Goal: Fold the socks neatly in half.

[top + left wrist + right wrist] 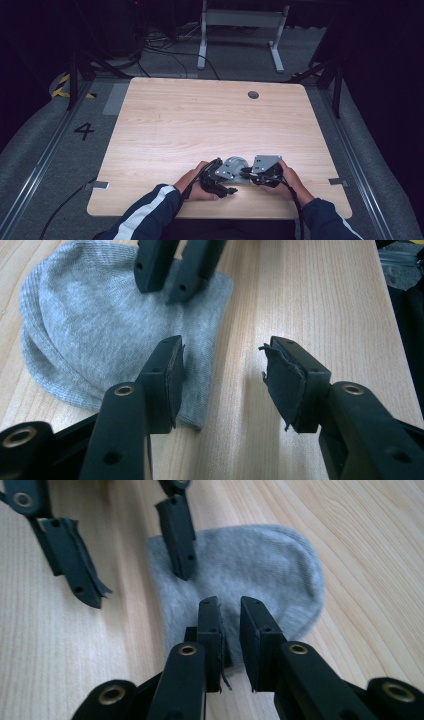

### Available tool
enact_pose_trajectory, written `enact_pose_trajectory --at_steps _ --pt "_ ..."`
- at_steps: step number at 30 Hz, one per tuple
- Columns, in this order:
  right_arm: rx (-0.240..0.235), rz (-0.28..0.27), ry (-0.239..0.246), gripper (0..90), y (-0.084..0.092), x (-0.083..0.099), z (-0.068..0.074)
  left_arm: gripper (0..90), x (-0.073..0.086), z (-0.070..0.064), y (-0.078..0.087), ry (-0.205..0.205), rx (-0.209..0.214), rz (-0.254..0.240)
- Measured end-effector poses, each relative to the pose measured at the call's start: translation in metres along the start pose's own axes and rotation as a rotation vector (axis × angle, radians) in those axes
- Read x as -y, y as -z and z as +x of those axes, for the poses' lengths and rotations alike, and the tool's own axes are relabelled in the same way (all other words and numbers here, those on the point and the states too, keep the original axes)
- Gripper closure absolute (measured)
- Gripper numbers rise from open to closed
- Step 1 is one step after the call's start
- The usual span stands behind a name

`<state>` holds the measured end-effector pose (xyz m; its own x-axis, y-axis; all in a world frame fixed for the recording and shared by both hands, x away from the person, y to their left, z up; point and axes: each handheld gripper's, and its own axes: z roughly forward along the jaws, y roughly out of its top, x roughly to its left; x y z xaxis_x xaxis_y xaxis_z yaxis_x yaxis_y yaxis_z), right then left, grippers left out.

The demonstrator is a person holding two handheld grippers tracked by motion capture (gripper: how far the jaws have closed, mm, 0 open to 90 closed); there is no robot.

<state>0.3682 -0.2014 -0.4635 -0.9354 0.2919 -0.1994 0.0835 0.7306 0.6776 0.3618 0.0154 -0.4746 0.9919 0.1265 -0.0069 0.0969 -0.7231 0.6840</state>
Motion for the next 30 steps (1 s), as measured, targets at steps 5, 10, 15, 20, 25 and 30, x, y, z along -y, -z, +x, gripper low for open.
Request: enact_pose_trajectory --at_steps 5,10,15,20,25,30 --pt "0.006 0.006 -0.012 79.3 0.001 0.002 -0.003 49.8 0.0 0.0 0.0 0.006 0.001 -0.001" --pt "0.034 0.006 -0.03 73.2 0.0 0.001 -0.004 49.8 -0.003 -0.001 -0.001 0.008 -0.007 0.004" --pt "0.052 0.008 -0.018 66.2 0.003 -0.005 -0.002 48.2 -0.007 -0.002 0.004 -0.005 -0.022 0.025" --pt "0.073 -0.013 -0.015 62.5 0.009 -0.01 0.0 46.7 -0.01 -0.001 0.013 -0.025 -0.06 0.016" --pt "0.079 0.013 -0.022 64.5 0.003 -0.009 -0.001 50.7 -0.012 0.008 0.016 -0.03 -0.114 -0.019" --pt "0.073 0.039 -0.019 64.7 -0.006 -0.009 0.0 48.6 -0.004 0.016 0.004 -0.007 -0.083 0.018"
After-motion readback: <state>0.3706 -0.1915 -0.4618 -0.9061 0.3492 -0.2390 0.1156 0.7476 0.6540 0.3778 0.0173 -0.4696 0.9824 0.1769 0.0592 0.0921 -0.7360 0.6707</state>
